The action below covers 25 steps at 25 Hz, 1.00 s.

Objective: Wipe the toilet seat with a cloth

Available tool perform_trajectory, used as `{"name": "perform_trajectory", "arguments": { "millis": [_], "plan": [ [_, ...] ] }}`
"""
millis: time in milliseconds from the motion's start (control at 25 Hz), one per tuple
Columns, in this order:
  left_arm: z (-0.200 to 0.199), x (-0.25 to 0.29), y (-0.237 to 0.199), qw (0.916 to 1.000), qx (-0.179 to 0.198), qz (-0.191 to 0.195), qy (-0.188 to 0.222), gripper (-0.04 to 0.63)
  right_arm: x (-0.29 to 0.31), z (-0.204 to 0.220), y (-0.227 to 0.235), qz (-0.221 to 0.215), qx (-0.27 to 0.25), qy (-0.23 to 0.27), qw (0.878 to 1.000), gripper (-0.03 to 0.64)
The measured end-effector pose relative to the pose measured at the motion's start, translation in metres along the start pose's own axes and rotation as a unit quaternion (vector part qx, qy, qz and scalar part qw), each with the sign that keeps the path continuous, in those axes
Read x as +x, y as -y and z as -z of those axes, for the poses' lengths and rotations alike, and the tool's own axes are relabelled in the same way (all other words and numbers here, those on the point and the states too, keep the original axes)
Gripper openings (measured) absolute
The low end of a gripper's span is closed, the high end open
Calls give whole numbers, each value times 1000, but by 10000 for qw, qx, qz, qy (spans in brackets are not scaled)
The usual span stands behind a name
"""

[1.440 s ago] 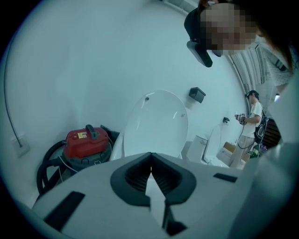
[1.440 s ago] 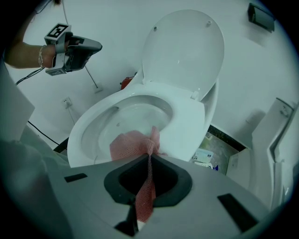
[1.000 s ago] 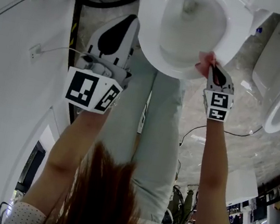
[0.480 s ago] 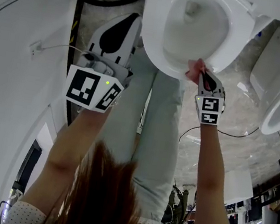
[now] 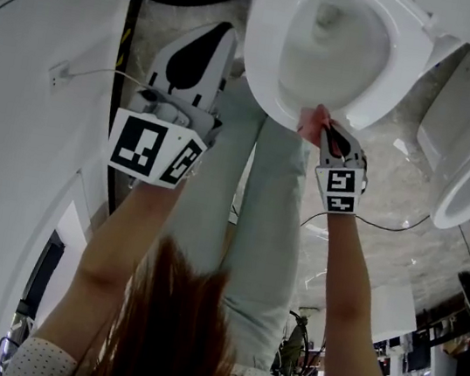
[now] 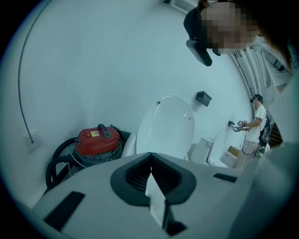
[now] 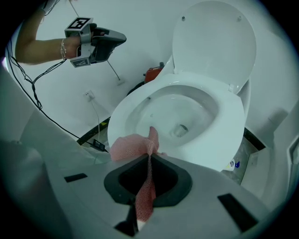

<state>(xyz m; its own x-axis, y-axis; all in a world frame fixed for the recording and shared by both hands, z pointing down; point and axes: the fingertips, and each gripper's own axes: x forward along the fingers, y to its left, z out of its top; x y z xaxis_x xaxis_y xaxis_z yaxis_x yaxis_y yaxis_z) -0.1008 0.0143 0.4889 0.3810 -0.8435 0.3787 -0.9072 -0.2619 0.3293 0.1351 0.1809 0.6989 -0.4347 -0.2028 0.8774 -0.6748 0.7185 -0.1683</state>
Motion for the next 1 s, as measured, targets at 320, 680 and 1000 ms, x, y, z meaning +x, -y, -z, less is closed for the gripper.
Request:
{"name": "perform_trajectory", "arguments": {
  "millis": [320, 680, 1000],
  "plan": [
    [-3, 1, -13, 9999, -63, -88, 32, -5, 10, -13, -29, -373, -420, -39, 9984, 28],
    [-5, -1, -25, 9997, -121, -192, 78, -5, 29, -33, -55, -743, -716, 81, 9946, 26],
    [-7, -8, -36, 9993, -164, -314, 111, -5, 41, -53, -73, -949, -984, 175, 9905, 25]
  ]
}}
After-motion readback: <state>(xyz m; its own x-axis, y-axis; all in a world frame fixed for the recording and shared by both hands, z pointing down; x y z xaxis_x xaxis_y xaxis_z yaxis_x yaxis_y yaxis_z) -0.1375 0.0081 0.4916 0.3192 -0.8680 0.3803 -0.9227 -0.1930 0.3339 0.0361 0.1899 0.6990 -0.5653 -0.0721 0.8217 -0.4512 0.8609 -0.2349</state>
